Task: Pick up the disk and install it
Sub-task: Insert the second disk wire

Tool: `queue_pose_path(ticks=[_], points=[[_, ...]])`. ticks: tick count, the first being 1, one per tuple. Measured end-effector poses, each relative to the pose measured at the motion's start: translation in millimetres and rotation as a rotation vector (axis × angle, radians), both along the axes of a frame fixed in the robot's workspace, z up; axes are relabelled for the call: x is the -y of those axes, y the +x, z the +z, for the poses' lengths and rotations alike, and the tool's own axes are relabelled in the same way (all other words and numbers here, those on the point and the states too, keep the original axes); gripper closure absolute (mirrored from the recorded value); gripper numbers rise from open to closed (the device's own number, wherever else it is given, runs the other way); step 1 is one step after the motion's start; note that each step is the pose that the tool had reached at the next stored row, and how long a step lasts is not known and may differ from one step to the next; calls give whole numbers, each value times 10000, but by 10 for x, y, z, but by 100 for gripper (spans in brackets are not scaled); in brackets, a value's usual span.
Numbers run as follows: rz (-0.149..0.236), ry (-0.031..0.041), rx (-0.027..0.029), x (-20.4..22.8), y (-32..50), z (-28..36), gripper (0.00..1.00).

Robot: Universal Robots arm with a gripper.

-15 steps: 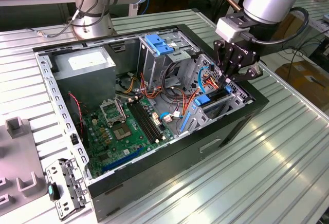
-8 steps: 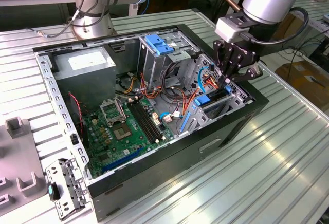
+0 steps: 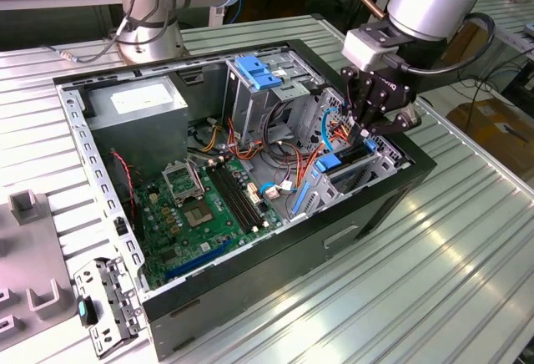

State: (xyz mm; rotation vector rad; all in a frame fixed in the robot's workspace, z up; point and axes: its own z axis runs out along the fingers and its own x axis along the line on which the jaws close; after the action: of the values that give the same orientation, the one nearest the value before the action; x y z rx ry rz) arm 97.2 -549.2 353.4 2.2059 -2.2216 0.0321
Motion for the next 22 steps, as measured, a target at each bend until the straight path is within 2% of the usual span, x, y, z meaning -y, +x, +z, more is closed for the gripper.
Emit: queue_pose_path(ticks=[2,8,17,19,21,22], points=[[-1,0,1,1,-45,-1,89],[-1,-4,1,0,-47,19,89],[-1,1,0,0,-47,246,89],[-1,3,-6,-1,-48,277,89],[-1,0,-13,-8,-48,300,89],[-1,-15,-19,-27,-47,326,89]])
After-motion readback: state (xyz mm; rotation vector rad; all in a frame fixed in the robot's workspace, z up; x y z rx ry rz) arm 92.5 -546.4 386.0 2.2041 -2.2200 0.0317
